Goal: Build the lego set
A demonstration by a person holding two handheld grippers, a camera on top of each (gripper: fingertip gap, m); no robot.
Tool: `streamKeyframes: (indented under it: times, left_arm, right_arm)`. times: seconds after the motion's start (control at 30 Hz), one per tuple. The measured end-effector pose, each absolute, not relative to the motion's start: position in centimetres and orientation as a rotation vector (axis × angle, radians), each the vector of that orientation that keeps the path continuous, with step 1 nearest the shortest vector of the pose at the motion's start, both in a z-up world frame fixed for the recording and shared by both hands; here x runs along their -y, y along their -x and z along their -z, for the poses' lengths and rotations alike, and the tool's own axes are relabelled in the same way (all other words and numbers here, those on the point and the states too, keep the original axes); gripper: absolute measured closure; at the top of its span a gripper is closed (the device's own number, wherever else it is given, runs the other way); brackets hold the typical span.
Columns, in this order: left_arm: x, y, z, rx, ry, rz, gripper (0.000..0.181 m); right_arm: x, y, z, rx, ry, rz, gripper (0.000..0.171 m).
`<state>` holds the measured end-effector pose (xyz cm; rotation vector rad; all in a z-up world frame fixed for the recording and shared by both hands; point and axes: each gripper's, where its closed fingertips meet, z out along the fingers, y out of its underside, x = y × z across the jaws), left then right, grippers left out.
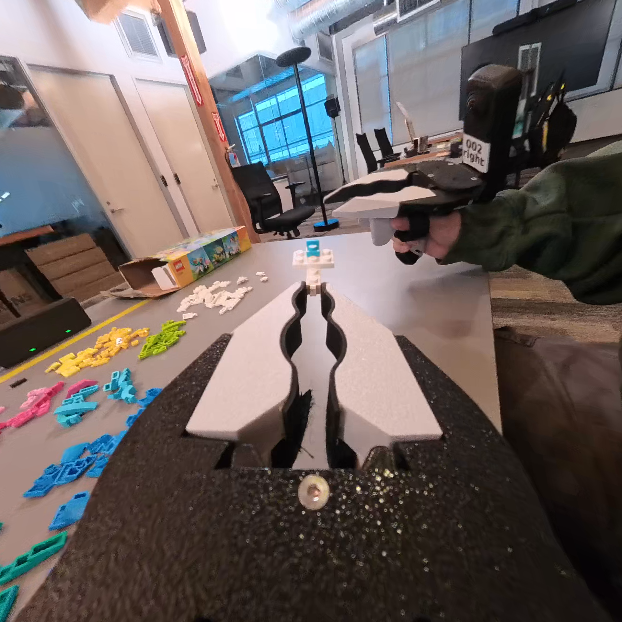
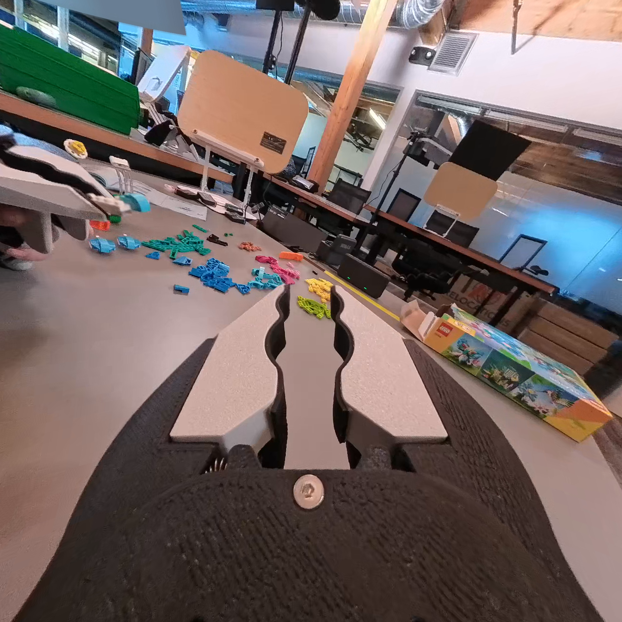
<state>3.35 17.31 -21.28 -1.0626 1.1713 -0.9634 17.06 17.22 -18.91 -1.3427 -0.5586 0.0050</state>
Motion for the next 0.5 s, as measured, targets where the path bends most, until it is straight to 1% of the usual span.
streamKeyframes:
  times: [0.5]
  left_arm:
    - [-17.38,-3.22,21.01,-1.152,1.034,0.961,0.176]
  right_arm:
    - [-17.73,-17.13,19.93,0.580,1.370,0.021,0.150]
